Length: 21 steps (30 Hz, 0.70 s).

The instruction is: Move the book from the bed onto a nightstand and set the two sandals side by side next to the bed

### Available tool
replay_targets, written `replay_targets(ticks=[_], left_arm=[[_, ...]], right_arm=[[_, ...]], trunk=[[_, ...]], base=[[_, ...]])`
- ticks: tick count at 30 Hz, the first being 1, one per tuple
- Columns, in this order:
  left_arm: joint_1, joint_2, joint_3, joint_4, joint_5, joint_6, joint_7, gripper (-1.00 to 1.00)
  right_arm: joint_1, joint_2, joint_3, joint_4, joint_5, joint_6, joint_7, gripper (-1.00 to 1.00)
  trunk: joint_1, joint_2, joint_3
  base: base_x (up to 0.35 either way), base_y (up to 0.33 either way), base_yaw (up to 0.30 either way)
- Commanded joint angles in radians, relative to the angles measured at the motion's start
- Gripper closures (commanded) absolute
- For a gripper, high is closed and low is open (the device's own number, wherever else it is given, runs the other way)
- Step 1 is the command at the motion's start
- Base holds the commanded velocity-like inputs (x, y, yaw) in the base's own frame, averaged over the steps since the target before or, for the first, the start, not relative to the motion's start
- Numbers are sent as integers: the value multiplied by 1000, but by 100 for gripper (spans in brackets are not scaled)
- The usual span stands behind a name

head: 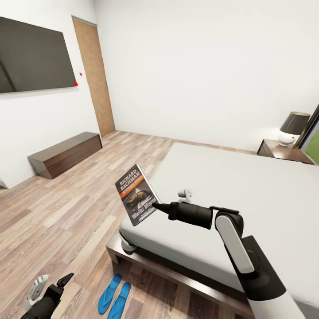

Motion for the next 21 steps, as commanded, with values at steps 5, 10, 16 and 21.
replay_targets(ticks=[5,10,16,21], left_arm=[[-28,3,-46,-1,-65,6,7,-100],[-61,0,-72,6,-140,7,7,-100],[-82,-2,-83,44,-166,6,-1,-100],[-106,-2,-84,110,-166,5,-6,-100]], right_arm=[[5,-5,3,0,6,7,11,100],[20,-31,2,0,6,10,13,100],[25,-41,4,0,6,18,13,100],[27,-37,9,0,8,21,9,100]], trunk=[[0,-1,6],[0,-1,13],[0,-1,22],[0,-1,29]], base=[[-1,1,161],[0,0,158],[0,0,144],[0,0,123]])
